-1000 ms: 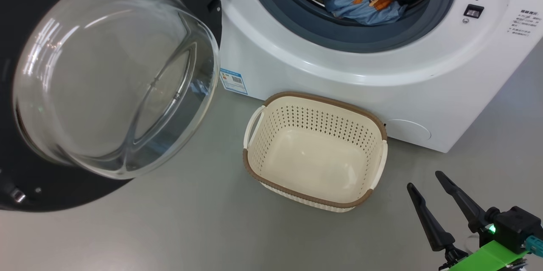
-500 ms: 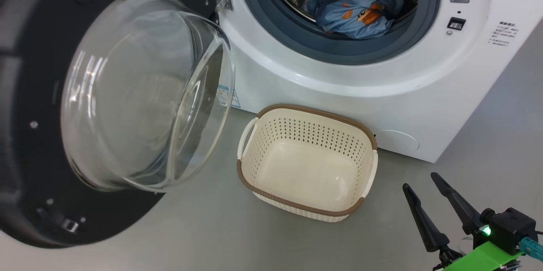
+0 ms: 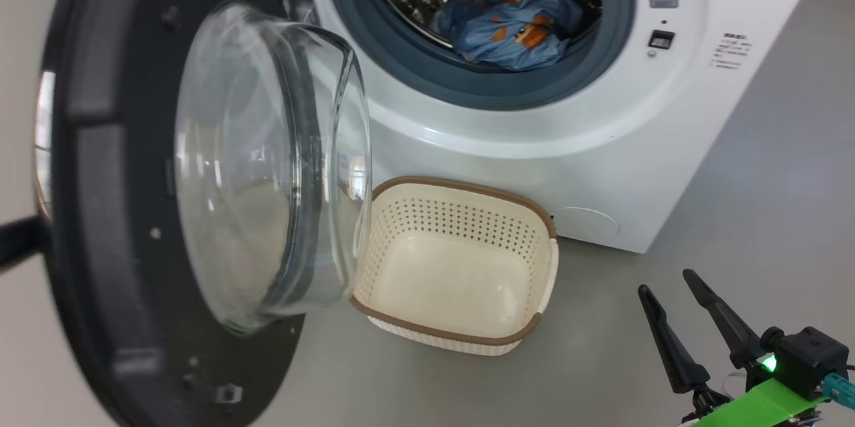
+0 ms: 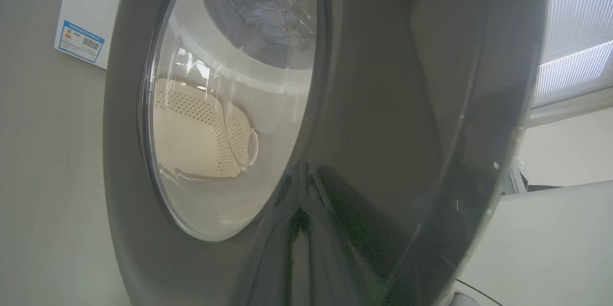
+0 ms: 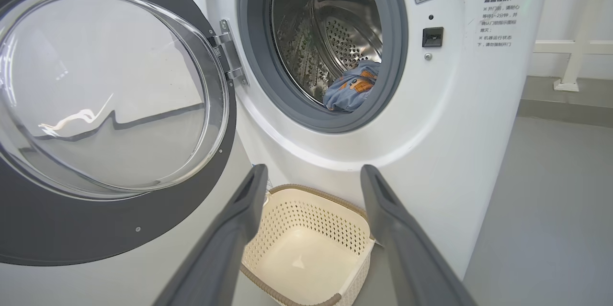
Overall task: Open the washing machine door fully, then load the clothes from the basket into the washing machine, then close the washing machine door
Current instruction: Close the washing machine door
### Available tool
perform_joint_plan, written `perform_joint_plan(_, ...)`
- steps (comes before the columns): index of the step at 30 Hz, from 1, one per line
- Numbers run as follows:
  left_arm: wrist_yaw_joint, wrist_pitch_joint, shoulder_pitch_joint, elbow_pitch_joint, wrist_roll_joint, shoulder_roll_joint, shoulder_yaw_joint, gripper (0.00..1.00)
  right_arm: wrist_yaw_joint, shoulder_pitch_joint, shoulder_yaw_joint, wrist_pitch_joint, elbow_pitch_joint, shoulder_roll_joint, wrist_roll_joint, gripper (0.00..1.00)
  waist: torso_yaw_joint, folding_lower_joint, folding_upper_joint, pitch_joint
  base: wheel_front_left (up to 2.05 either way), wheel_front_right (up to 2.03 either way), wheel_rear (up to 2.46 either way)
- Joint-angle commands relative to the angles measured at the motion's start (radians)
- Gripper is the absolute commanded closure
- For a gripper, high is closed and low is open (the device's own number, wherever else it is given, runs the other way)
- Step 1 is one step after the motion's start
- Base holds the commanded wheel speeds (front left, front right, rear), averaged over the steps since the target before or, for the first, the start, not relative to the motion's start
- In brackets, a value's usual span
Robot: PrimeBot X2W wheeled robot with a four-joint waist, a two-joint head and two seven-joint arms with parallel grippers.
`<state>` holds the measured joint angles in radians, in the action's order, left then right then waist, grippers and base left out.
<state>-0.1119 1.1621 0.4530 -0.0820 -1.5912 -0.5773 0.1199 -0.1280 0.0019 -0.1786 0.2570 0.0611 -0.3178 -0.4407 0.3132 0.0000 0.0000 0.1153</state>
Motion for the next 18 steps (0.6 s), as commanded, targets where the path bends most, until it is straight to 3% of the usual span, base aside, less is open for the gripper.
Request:
perform_joint_plan(1, -0.011, 0.017, 0.019, 0.053, -0.006, -0.034, 0.02, 1.0, -0.003, 0.006, -0.011, 0.005, -0.02, -0.011, 0.009, 0.0, -0.026, 0.0, 0.0, -0.01, 0.0, 0.0, 0.0)
perform_joint_plan(11, -0.017, 0.0, 0.053, 0.177, 0.043, 0.058, -0.092, 1.0, -0.003, 0.014, -0.001, 0.005, -0.019, 0.01, 0.012, 0.0, -0.134, 0.0, 0.0, -0.024, 0.0, 0.0, 0.0)
perform_joint_plan(18, -0.018, -0.085, 0.114, 0.19, 0.11, 0.128, -0.132, 1.0, -0.003, 0.011, 0.007, 0.005, -0.02, 0.02, 0.012, 0.0, -0.214, 0.0, 0.0, -0.014, 0.0, 0.0, 0.0)
